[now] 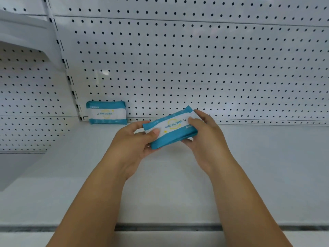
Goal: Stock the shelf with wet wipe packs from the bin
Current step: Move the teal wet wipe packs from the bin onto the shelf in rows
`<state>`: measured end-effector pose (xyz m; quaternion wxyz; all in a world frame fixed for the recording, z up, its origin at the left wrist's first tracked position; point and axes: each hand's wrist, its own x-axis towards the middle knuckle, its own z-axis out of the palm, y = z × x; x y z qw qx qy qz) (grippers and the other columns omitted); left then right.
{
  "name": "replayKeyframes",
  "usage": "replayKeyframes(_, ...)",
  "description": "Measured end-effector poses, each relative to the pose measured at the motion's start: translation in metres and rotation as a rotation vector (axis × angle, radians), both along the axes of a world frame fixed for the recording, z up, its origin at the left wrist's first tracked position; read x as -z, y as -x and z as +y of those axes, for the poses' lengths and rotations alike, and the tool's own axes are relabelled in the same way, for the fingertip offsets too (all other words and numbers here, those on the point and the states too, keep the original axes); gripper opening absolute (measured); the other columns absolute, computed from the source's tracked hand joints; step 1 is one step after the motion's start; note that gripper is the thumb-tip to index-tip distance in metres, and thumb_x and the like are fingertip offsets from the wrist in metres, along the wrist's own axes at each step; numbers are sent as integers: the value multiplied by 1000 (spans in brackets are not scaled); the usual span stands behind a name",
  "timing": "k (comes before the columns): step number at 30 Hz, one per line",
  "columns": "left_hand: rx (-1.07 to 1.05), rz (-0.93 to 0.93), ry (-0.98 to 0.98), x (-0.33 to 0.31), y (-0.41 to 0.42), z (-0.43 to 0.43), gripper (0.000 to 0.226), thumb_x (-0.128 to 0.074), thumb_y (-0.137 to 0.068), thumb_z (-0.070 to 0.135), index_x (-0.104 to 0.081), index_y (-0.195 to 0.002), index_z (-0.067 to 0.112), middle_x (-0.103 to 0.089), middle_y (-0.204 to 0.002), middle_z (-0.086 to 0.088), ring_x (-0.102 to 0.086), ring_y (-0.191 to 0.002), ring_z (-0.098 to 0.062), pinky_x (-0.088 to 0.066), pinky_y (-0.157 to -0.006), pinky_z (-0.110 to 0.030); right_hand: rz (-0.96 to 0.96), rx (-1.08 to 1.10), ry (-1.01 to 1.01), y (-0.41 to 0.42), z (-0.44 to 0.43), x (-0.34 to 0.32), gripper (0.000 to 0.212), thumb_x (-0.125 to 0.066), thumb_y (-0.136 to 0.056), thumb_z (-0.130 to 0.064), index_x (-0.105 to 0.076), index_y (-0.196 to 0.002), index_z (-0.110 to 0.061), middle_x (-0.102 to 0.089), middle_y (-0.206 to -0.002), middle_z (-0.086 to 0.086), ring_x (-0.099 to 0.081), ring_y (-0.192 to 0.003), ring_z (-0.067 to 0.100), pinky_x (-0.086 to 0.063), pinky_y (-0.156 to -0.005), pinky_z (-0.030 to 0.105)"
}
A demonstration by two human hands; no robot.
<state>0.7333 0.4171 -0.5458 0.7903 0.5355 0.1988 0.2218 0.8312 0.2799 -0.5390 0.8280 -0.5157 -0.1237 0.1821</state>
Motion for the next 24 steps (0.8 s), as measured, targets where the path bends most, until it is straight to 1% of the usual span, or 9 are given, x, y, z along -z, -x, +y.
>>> replayKeyframes(2,-34,-19,-23,0,1,4,39,-73,-84,4,-62,-120,15,-77,-101,-10,-75,-93,-23,-62,-72,-33,-84,-8,114,-1,-5,1,33,-61,-96,-9,-60,-127,-20,-69,-118,8,-72,-99,18,-60,-88,39)
replayKeyframes(5,-50,-38,-48,-2,4,7,46,-77,-81,7,-62,-122,21,-77,-103,-8,-75,-95,-23,-61,-78,-37,-145,-110,91,2,-10,1,35,-69,-91,-6,-63,-124,-19,-73,-112,11,-73,-100,24,-58,-92,42)
replayKeyframes(8,-54,-41,-86,-4,8,9,36,-75,-83,10,-66,-118,14,-77,-103,-6,-74,-96,-20,-60,-80,-35,-270,-74,200,1,-6,5,49,-80,-84,-11,-62,-126,-28,-74,-112,8,-73,-103,24,-57,-95,44)
replayKeyframes(10,-54,-26,-105,-3,10,10,29,-74,-84,13,-70,-113,10,-77,-102,-5,-74,-95,-19,-61,-79,-34,-317,-45,244,1,-2,7,55,-82,-82,-13,-58,-130,-28,-73,-115,7,-72,-103,24,-57,-95,46)
replayKeyframes(14,-78,-40,-79,0,16,15,26,-74,-83,17,-72,-108,11,-78,-101,-3,-75,-93,-17,-61,-72,-30,-258,-20,207,2,3,7,64,-83,-79,-11,-51,-135,-16,-74,-111,7,-74,-98,22,-60,-89,43)
replayKeyframes(17,-74,-60,-20,0,18,17,31,-74,-82,17,-68,-111,8,-77,-104,-6,-75,-95,-21,-62,-76,-37,-231,117,250,5,7,7,69,-91,-69,-21,-53,-126,-17,-74,-103,10,-76,-84,18,-61,-84,37)
replayKeyframes(20,-56,-74,-1,0,16,14,30,-73,-83,16,-68,-111,7,-77,-105,-7,-75,-95,-22,-62,-74,-36,-202,258,265,6,12,8,69,-95,-64,-26,-54,-119,-17,-71,-96,9,-76,-72,14,-62,-80,35)
replayKeyframes(22,-68,-83,19,1,15,13,27,-73,-84,16,-68,-109,6,-77,-103,-8,-75,-93,-22,-62,-72,-35,-129,304,184,5,12,9,67,-94,-65,-22,-54,-120,-15,-69,-98,10,-76,-75,16,-61,-74,29)
replayKeyframes(24,-117,-91,41,2,16,15,24,-73,-85,16,-66,-105,5,-77,-100,-7,-75,-92,-21,-62,-71,-33,-38,360,84,1,9,11,64,-92,-69,-15,-54,-121,-11,-68,-104,13,-75,-84,20,-60,-70,23)
